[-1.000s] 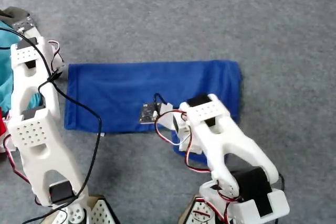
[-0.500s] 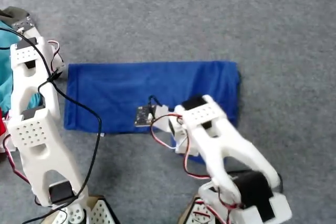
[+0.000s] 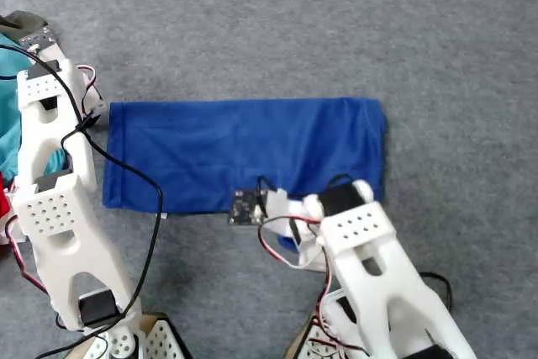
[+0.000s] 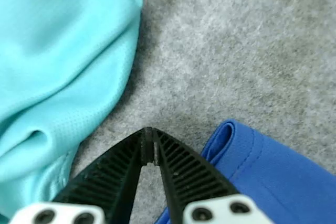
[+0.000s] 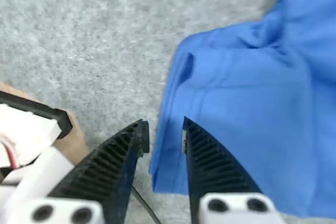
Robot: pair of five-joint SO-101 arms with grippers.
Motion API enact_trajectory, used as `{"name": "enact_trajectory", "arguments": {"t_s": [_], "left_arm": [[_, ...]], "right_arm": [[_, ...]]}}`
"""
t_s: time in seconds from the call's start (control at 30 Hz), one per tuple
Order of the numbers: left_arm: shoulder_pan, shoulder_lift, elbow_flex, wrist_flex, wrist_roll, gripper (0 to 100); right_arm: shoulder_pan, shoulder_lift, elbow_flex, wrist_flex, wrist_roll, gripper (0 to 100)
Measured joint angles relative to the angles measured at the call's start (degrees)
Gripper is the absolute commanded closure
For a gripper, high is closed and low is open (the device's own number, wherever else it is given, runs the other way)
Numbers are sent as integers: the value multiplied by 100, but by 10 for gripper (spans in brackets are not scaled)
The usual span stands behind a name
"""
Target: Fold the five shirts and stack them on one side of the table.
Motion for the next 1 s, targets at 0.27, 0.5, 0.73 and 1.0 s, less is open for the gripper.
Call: {"name": "enact_trajectory", "arguments": {"t_s": [0.27,0.5,0.73,1.0], "left_arm": [[0,0,0,0,0,980],[0,0,0,0,0,980],[0,0,0,0,0,980],[0,0,0,0,0,980]], "right_arm": [[88,114,466,-659,105,767],[105,633,651,-1248,105,769],[132,844,563,-1468,105,889],[141,932,545,-1600,97,985]]}}
